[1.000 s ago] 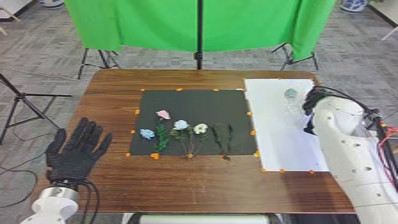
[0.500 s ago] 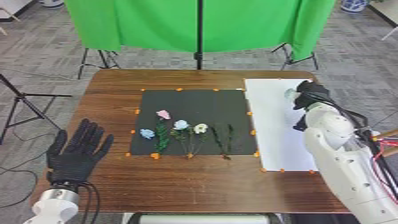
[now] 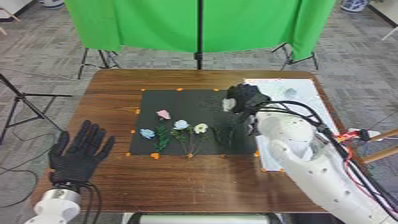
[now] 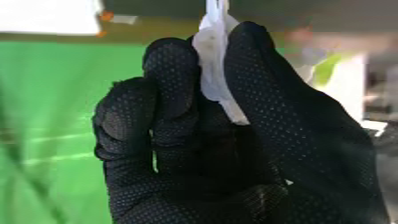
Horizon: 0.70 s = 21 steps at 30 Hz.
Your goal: Arrange flowers
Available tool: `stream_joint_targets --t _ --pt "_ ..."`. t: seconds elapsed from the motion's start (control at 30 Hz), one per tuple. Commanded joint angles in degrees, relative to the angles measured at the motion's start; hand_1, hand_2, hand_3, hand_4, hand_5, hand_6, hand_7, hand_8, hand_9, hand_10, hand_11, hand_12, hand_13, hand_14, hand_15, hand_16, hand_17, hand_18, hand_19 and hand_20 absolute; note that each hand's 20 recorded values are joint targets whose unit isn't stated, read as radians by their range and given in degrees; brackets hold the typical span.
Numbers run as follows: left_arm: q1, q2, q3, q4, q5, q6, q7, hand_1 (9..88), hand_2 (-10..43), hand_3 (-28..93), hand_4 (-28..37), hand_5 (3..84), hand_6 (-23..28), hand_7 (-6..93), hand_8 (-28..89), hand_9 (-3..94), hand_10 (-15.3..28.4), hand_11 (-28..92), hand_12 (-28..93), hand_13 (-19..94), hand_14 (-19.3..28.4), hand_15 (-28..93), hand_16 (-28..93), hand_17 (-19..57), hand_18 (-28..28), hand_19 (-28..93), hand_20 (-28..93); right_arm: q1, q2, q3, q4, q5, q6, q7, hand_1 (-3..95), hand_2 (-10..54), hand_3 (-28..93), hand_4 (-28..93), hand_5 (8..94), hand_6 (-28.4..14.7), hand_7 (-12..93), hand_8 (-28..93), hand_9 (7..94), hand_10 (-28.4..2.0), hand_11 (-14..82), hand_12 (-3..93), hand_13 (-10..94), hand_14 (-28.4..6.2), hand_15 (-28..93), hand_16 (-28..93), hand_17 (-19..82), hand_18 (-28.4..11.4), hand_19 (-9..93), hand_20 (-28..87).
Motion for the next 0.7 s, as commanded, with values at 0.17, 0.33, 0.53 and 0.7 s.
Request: stream_joint_targets --t 0.17,0.33,0.53,0.7 --pt "0.3 0.99 0.63 -1.34 -0.85 8.88 1.36 28.2 14.9 75 -28.3 48.4 8.8 21.0 -11 41.5 15.2 29 13 33 16.7 53 -7 -5.7 16.0 41 17 -1.8 0.3 -1.8 -1.2 -1.1 -2.8 0.8 62.9 -9.5 72 -28 63.2 -1.4 46 2 68.1 -12.0 28.4 48.5 66 -6.5 54 42 42 -18.8 89 32" --pt "0.5 0.86 0.40 -1.43 -0.95 8.56 1.27 28.2 15.5 75 -28.3 48.8 8.8 22.0 -11 41.8 15.3 30 13 33 16.8 54 -8 -5.6 16.0 42 17 -2.6 0.7 -1.7 -2.8 -1.1 -3.4 0.1 61.9 -9.5 72 -28 61.3 -2.0 46 1 67.1 -12.4 28.7 48.0 64 -6.9 55 43 42 -19.3 90 33" --pt "0.3 0.77 0.57 -1.47 -1.50 9.35 1.47 28.2 15.7 75 -28.3 48.9 8.9 22.1 -12 41.8 15.3 31 13 33 16.7 54 -8 -5.6 16.0 42 17 -2.8 0.5 -1.5 -3.9 -1.3 -4.0 -1.4 61.0 -9.5 72 -28 60.9 -2.2 39 -3 66.5 -12.7 21.9 42.3 62 -7.6 55 41 39 -20.3 88 32" --pt "0.1 0.82 0.40 -1.51 -1.62 9.85 1.78 28.2 16.0 75 -28.3 48.8 8.8 22.2 -12 41.9 15.3 31 13 33 16.7 54 -8 -5.6 16.0 43 17 -3.0 0.0 -1.1 -4.2 -2.2 -6.5 -2.5 59.5 -9.5 71 -28 58.5 -2.2 27 -17 59.2 -15.7 22.6 18.7 60 -7.8 51 38 37 -21.3 85 30"
